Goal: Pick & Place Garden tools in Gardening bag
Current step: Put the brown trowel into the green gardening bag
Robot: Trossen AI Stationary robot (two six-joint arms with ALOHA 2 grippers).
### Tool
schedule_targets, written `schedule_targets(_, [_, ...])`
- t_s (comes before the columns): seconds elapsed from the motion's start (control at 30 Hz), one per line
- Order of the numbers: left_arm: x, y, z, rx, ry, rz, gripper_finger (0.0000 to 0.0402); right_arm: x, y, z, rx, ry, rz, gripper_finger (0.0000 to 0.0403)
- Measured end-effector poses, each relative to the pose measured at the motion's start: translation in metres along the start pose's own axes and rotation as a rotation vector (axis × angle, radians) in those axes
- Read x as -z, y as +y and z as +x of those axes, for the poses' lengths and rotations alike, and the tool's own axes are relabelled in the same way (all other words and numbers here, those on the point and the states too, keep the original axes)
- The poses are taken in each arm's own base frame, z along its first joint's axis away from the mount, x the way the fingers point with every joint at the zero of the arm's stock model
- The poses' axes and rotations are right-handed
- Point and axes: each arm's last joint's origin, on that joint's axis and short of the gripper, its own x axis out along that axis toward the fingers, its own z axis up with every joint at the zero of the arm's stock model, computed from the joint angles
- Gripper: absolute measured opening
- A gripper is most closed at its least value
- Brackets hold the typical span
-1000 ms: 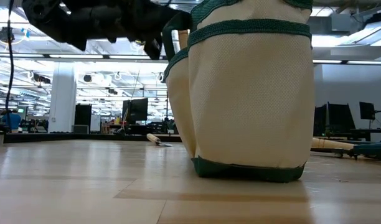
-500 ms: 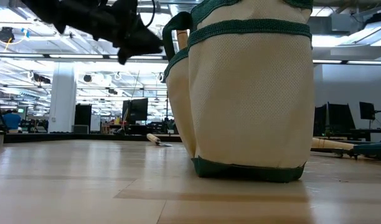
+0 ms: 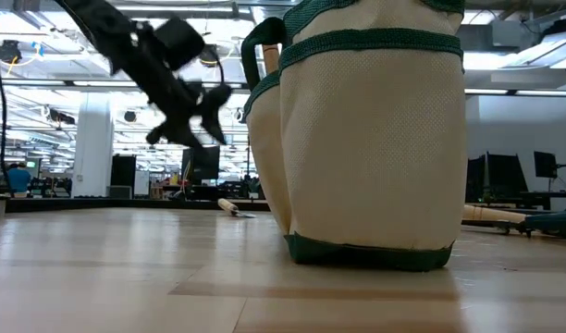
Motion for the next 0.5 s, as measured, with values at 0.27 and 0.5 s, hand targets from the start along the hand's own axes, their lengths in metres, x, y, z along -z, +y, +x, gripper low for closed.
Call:
schedule_targets(0.27, [0.009,0.022,0.034,-0.073,0.125,-0.116,0.0204,0.000,-0.013,0.003,-0.012,0.045,0.001,0.0221])
schedule_targets(0.5, [0.008,0.034,0.050,-0.062,0.164,-0.240,0.0204,-0.002,-0.021,0.005,-0.042,0.056,-0.003,0.0221])
